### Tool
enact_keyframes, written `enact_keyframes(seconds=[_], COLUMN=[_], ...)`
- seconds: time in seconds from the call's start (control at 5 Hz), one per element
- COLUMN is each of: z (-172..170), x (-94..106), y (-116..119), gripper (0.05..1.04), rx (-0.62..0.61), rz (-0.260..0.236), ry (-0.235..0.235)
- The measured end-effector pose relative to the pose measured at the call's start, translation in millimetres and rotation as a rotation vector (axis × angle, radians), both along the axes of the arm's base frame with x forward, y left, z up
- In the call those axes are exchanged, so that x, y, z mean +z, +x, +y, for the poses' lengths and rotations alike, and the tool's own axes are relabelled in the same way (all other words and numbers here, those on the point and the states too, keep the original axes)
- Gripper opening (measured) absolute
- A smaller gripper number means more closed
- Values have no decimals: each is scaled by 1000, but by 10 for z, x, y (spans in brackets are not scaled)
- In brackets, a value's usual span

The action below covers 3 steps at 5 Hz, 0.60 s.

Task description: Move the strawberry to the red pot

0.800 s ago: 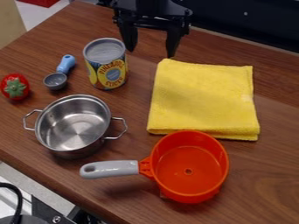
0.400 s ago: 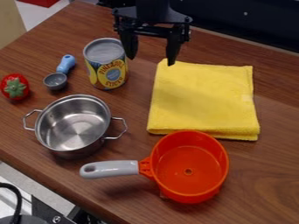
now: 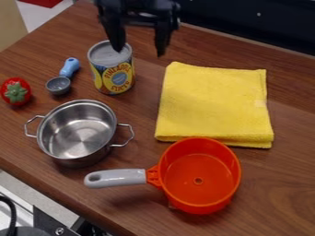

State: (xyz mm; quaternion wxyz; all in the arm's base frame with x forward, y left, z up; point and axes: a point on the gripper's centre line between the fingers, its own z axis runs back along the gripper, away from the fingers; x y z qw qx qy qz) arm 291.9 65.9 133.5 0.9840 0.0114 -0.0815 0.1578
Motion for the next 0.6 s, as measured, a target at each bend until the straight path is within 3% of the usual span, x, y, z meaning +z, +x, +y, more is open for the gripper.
enact_keyframes(seconds=[0.2, 0.6], z=[324, 1034], x=[8, 31], y=[-196, -557], gripper=[997, 997], rx=[24, 71], rz=[11, 26], ry=[33, 53])
